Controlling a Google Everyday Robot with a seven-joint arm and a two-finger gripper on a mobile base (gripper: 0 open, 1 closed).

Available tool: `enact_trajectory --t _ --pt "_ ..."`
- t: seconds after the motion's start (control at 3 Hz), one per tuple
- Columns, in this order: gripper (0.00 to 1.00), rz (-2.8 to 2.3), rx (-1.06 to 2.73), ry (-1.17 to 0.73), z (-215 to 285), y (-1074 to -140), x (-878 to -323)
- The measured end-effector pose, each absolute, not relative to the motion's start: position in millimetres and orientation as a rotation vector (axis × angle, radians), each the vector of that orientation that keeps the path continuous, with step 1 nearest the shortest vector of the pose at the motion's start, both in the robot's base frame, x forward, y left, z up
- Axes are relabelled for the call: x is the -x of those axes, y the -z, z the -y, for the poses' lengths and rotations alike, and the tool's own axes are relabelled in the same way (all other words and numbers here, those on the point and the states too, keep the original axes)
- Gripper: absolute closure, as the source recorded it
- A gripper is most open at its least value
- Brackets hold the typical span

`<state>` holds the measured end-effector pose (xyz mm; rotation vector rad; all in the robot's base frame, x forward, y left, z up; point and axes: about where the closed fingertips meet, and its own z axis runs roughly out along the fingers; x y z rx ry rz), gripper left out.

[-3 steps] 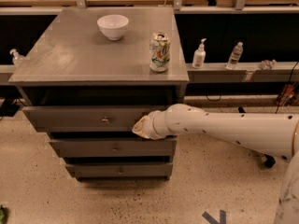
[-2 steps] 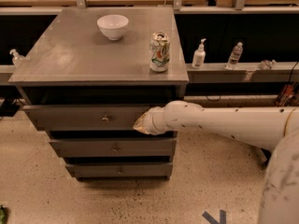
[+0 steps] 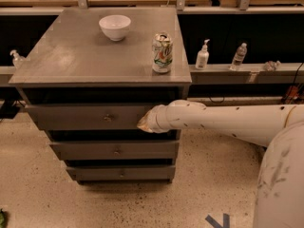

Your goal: Close top drawer

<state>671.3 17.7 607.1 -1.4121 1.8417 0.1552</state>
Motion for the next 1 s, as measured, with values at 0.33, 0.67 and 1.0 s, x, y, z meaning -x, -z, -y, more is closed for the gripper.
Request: enact_trajectory --t 0.33,0.67,1.0 --pt "1.0 -1.842 1.412 -0.155 -17.6 -607.1 -670.9" --pt "1.0 -1.805 1.406 -0.199 -26.8 -604.1 -655.1" --pt "1.0 -1.708 1.402 -0.294 -41.7 -593.1 -609.3"
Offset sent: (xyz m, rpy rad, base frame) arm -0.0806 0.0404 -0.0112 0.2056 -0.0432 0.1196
